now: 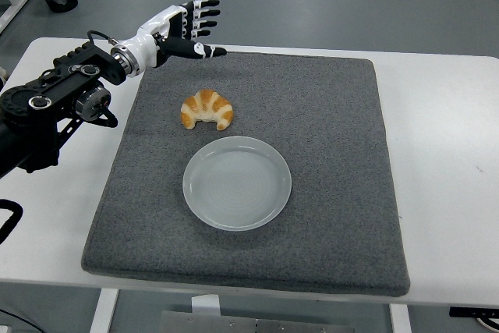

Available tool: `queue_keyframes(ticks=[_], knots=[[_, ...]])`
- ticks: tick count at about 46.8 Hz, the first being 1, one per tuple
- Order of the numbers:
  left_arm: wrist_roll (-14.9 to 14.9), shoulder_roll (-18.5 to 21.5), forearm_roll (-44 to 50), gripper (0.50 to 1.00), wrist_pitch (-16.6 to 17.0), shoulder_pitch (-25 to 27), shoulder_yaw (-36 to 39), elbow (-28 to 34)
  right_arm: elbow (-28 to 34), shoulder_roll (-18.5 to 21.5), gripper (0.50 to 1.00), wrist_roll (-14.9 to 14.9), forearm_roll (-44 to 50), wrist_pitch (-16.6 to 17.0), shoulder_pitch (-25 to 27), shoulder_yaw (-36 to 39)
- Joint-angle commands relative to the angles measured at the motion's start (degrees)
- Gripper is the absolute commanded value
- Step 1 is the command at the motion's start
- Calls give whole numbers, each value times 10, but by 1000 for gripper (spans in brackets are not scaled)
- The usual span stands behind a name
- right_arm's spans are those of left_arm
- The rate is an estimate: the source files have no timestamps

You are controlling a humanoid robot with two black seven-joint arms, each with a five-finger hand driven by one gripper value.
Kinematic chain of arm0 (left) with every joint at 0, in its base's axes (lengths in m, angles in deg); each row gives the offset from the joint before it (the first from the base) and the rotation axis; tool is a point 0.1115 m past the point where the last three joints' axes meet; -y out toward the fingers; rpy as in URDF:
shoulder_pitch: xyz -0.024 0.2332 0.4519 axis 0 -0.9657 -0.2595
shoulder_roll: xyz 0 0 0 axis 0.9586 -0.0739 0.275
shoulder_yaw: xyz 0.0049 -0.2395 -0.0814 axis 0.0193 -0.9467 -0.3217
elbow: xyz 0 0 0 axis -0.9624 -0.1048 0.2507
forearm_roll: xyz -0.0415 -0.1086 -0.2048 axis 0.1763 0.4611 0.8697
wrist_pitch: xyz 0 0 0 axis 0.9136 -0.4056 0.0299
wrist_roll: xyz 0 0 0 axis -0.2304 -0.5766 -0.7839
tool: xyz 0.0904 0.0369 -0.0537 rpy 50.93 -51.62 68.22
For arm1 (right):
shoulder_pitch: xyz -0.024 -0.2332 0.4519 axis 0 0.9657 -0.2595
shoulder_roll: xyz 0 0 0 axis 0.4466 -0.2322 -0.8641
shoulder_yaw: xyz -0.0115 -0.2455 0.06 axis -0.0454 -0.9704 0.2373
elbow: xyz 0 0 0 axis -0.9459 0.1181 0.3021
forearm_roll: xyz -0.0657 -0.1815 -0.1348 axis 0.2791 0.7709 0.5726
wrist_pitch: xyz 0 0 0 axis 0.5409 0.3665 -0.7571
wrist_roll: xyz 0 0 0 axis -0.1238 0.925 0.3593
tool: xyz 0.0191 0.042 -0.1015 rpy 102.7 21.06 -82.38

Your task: Place the bread on the plate

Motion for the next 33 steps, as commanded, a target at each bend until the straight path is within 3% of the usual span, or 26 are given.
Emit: queue_keyframes(ticks=[1,13,33], knots=[[4,15,-47,986,0,0,17,23,0,0,932,0,0,0,0,0],[13,55,-188,979,5,-2,66,95,0,0,932,0,0,0,0,0],[13,57,-355,971,32,-5,68,91,0,0,930,0,0,0,0,0]])
